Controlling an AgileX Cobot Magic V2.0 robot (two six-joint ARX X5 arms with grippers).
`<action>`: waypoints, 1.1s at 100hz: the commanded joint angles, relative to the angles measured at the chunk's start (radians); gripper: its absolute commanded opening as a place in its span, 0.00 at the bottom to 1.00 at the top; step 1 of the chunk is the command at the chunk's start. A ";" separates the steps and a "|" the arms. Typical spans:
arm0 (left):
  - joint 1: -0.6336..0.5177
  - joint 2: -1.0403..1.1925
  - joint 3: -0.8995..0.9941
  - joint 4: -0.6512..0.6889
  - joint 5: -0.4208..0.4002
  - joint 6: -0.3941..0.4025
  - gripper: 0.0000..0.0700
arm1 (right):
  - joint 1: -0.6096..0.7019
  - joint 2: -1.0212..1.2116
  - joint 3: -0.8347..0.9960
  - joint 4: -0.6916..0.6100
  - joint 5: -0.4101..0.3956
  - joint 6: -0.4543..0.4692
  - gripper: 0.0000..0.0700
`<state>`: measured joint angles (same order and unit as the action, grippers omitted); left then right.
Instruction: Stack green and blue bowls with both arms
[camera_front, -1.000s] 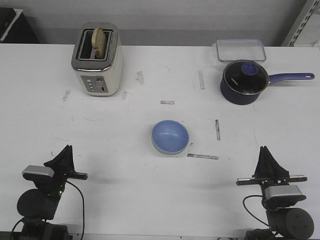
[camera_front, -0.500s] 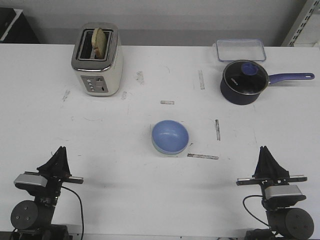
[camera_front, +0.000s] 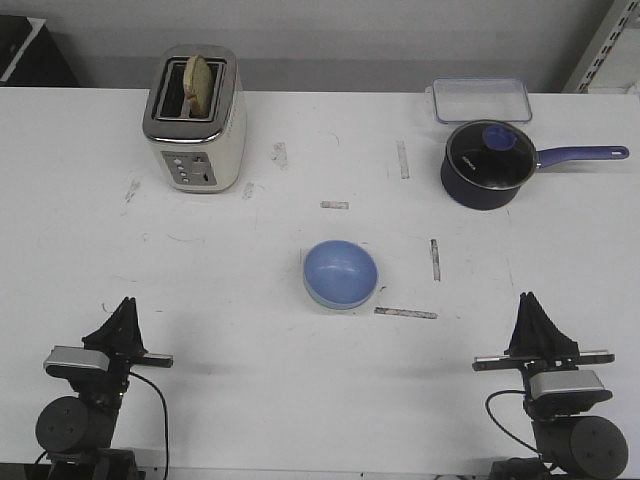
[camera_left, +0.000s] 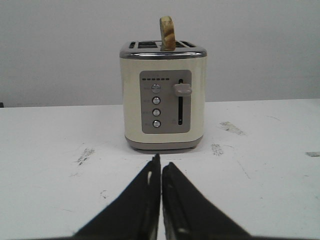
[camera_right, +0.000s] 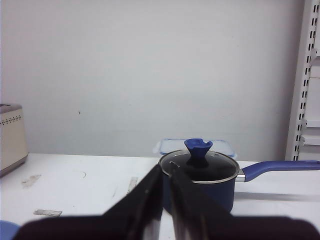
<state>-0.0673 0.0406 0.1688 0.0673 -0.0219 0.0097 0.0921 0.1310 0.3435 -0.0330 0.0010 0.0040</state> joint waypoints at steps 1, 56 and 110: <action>0.002 -0.010 -0.021 0.037 -0.006 0.008 0.00 | 0.002 0.000 0.004 0.010 0.000 -0.005 0.02; 0.002 -0.037 -0.154 0.064 -0.049 -0.003 0.00 | 0.002 0.000 0.004 0.010 0.000 -0.005 0.02; 0.002 -0.037 -0.156 0.046 -0.049 -0.002 0.00 | 0.002 0.000 0.004 0.010 0.000 -0.004 0.02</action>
<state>-0.0673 0.0048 0.0341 0.0994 -0.0723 0.0090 0.0921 0.1310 0.3435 -0.0330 0.0010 0.0040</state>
